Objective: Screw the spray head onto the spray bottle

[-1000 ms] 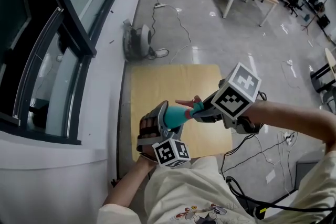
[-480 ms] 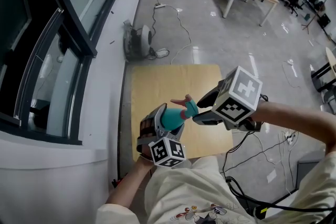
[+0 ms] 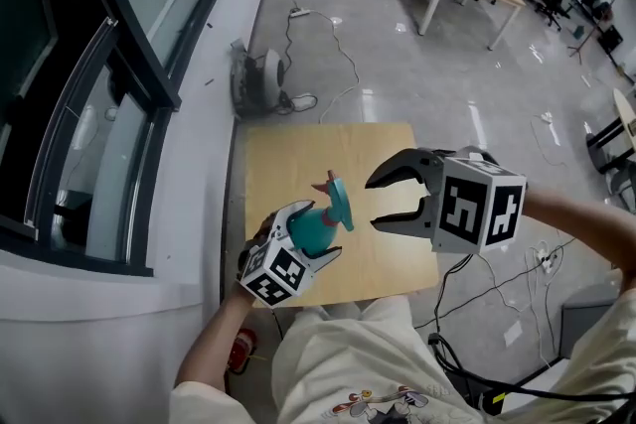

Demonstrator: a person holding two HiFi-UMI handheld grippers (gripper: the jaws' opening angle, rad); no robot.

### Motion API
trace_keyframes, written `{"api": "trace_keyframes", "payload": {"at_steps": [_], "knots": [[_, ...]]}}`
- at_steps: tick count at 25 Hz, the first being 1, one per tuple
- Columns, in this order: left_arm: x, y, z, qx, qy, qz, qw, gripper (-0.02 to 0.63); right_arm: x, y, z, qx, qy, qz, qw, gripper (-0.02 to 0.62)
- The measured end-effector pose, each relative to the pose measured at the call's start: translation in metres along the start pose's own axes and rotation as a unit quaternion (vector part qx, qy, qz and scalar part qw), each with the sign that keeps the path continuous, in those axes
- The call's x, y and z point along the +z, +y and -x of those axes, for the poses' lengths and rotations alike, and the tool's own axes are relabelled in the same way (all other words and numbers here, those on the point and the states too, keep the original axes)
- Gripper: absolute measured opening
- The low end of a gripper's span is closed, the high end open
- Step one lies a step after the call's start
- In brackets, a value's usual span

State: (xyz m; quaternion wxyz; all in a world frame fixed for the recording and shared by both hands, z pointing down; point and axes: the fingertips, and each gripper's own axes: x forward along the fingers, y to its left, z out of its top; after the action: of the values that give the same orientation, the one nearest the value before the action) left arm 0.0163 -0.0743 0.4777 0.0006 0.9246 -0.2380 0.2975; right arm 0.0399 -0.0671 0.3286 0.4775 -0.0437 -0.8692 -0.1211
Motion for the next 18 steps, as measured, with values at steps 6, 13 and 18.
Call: {"api": "trace_keyframes", "payload": {"at_steps": [6, 13, 18], "knots": [[0.009, -0.042, 0.017, -0.195, -0.031, -0.020, 0.9802, 0.423, 0.029, 0.016, 0.010, -0.037, 0.030, 0.339, 0.940, 0.189], [0.007, -0.077, 0.024, -0.293, -0.007, -0.090, 0.9520, 0.423, 0.019, 0.054, -0.013, 0.028, 0.092, 0.492, 0.866, 0.189], [0.016, -0.085, 0.026, -0.311, -0.014, -0.101, 0.9448, 0.423, 0.007, 0.071, -0.028, 0.061, 0.102, 0.496, 0.860, 0.189]]}}
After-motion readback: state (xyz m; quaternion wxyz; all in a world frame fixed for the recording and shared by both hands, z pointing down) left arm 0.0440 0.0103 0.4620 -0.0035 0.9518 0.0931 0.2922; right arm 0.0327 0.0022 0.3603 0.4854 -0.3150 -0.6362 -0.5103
